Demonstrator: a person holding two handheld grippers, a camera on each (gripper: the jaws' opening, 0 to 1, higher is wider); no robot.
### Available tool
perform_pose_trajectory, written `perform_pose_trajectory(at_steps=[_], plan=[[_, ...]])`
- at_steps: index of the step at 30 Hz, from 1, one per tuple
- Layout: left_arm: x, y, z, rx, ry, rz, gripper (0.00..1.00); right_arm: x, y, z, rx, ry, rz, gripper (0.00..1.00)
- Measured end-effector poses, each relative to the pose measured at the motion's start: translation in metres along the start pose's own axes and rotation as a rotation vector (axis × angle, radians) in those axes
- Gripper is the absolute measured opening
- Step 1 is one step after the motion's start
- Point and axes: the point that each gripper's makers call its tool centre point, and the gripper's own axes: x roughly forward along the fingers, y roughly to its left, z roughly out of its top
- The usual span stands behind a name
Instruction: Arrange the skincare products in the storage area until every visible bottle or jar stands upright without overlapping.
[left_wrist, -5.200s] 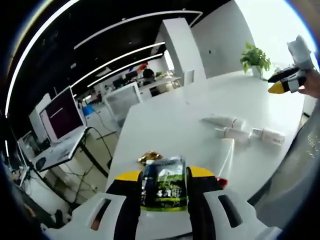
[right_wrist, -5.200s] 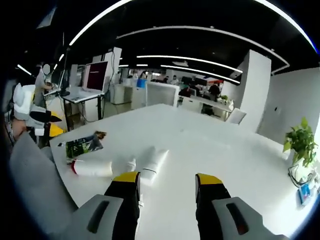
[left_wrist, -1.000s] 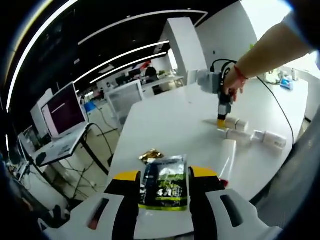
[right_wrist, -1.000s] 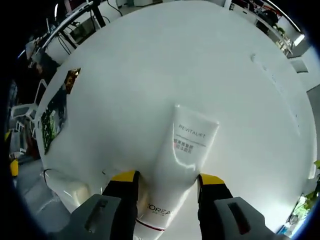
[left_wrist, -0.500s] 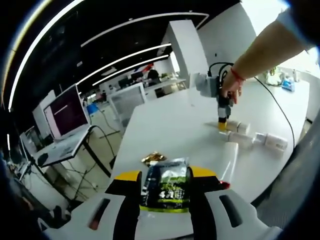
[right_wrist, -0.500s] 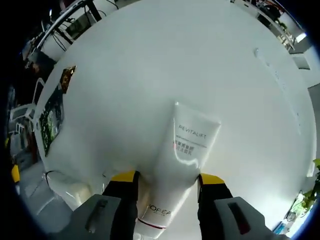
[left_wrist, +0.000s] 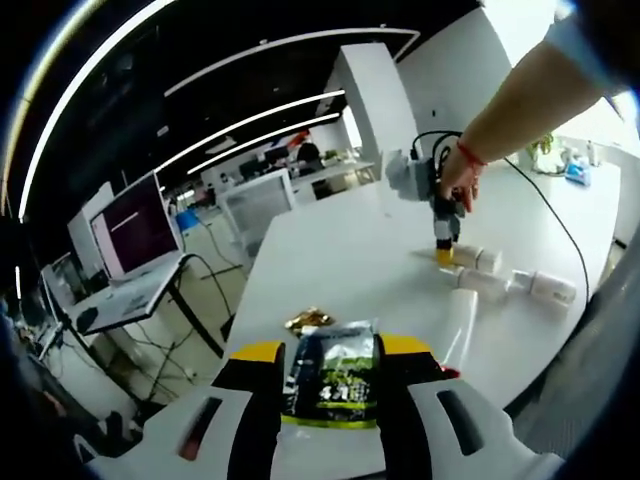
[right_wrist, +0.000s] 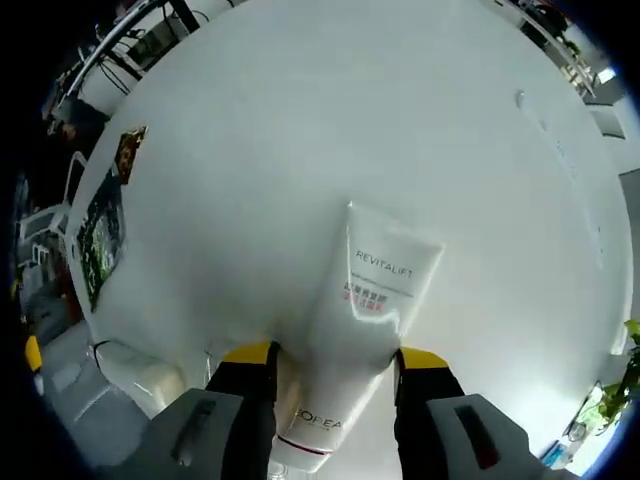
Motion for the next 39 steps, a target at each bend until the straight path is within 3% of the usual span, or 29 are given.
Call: perform_pose_trajectory(at_steps=[5,7,22,39], plan=[[0.000,-0.001,0.001,0.007,-0.006,-0.002,0.36,0.000,0.000,0.000,-0.003,-0.024,-0.001,0.39],[0.000,-0.002,0.001,0.012,-0.006,-0.004,0.36,-0.001,0.002,-0.001,-0.004,-0.026,-0.001,0.30],[0.001,0.000,-0.005,0.016,0.021,-0.002,0.29,-0.001,0.003,0.001,0.044,-0.034,-0.020,0.27],[0.004,-0.009,-0.011,0.064,0.068,-0.035,0.26,-0.003,0.003,0.000,0.074,-0.209,-0.028,0.25]])
